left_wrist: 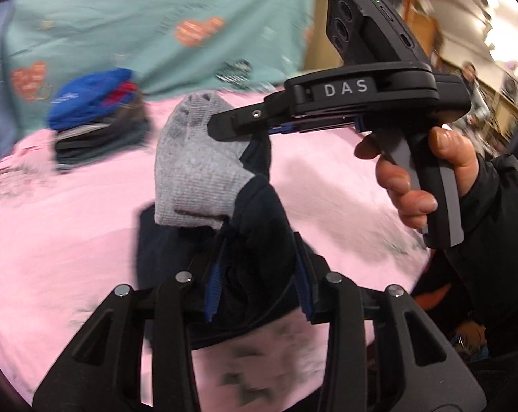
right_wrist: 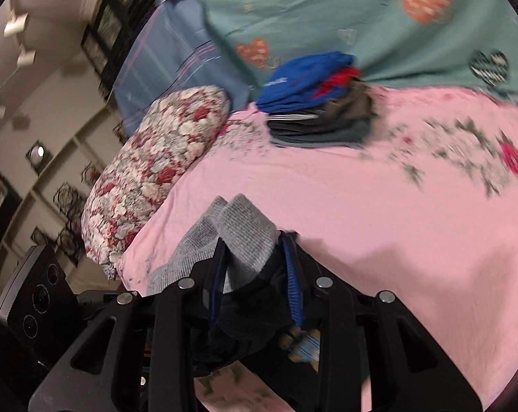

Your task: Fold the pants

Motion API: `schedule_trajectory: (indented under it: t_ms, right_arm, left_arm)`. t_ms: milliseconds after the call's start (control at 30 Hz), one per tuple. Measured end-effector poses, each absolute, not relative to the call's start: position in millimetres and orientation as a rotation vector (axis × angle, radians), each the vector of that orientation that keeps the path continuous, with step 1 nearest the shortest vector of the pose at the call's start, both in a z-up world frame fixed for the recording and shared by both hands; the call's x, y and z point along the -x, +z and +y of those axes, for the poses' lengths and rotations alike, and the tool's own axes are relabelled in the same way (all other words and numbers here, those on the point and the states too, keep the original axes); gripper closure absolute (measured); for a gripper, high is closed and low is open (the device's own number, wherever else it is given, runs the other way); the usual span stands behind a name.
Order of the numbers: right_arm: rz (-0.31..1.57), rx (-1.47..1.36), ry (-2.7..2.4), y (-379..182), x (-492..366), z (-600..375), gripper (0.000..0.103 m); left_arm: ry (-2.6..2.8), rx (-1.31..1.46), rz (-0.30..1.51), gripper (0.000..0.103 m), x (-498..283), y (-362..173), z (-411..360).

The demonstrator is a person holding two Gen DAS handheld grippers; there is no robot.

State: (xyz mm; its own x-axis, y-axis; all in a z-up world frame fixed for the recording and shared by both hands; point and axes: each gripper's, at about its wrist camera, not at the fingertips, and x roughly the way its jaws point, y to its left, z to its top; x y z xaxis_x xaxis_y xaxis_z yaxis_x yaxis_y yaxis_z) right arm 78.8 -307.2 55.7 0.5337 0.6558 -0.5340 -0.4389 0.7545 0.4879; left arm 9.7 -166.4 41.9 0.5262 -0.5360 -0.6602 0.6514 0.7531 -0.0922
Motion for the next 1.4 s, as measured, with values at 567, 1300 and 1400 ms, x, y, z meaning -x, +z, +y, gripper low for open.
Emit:
schedule_trajectory:
  t_ms: [567,1300,1400]
  right_arm:
    - [0.840,-0.416,0.308,-6,-22,-408,0.046]
    - [0.962,-0.630,0.535,3,-37,-352,0.083]
    - [0.868,-0.584,0.668,59,-51,-310,0.084]
  left_arm:
    - [-0.662,-0.184,0.763,0.016,-11,26,-140]
    - [-0.503,-0.107,0.833,0.018,-67,4,-99]
    - [-0.472,-0.068,0.769,0.018,-63,33,-78]
